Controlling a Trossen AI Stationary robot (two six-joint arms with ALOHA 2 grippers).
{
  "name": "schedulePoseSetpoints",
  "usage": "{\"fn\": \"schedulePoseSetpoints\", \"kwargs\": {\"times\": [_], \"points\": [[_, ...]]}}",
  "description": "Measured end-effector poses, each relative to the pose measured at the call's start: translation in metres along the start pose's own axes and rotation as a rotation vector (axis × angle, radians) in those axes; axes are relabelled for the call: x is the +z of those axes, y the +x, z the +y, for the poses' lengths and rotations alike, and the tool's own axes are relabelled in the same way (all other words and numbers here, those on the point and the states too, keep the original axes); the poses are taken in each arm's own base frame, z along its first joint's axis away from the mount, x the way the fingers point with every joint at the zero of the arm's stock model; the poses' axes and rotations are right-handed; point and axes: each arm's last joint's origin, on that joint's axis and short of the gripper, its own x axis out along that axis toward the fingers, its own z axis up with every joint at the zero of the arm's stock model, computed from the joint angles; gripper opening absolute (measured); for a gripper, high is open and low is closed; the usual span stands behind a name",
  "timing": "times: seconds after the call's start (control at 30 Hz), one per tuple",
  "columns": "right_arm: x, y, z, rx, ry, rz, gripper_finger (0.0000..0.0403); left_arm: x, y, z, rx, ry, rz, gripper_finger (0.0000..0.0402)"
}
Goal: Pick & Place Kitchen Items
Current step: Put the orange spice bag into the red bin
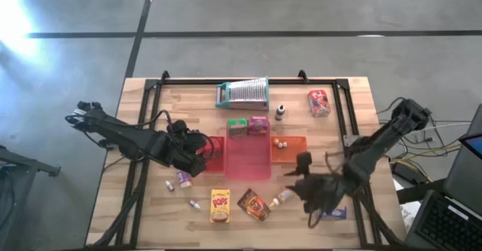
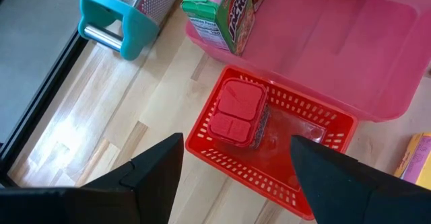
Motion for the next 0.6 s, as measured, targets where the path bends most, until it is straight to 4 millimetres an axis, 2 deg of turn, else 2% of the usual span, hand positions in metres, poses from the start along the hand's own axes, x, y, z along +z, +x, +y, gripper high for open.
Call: {"fn": "schedulePoseSetpoints", "kwargs": {"times": [0.33, 0.6], "points": [[0.020, 0.033, 0.055, 0.018, -0.126, 0.069, 0.0155, 0.000, 0.000, 0.000, 0.000, 0.000, 0.000, 0.0276], [0.022, 0.060, 0.089, 0.017, -0.161, 0.128, 0.0126, 0.000, 0.000, 0.000, -0.002, -0.002, -0.002, 0.0276]]}}
